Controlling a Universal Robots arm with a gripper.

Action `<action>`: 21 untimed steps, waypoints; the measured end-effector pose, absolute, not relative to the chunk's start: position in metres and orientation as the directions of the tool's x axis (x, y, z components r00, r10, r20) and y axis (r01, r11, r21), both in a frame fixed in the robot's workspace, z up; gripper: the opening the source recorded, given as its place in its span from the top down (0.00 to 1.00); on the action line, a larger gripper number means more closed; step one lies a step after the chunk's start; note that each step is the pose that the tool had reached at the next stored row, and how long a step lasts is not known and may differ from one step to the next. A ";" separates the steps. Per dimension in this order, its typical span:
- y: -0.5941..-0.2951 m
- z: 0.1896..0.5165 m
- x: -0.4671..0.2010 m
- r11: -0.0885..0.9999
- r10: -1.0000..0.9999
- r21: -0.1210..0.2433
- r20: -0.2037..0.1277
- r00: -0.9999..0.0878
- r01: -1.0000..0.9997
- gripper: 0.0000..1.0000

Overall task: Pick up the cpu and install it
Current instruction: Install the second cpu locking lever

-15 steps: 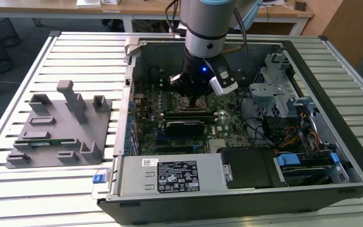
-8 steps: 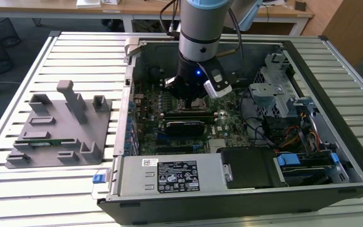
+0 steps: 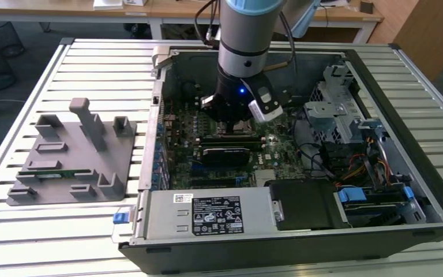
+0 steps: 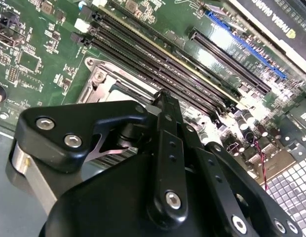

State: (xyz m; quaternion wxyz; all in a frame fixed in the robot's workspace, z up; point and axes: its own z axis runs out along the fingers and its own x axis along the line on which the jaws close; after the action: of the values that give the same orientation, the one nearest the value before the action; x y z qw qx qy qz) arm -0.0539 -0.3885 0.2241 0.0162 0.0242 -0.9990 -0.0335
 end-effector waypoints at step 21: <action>-0.392 0.216 -0.058 0.996 -0.050 0.079 0.043 -0.998 -0.046 0.89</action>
State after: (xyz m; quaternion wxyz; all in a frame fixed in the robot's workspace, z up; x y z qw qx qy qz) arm -0.0579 -0.3922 0.2155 0.0225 0.0241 -0.9987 -0.0388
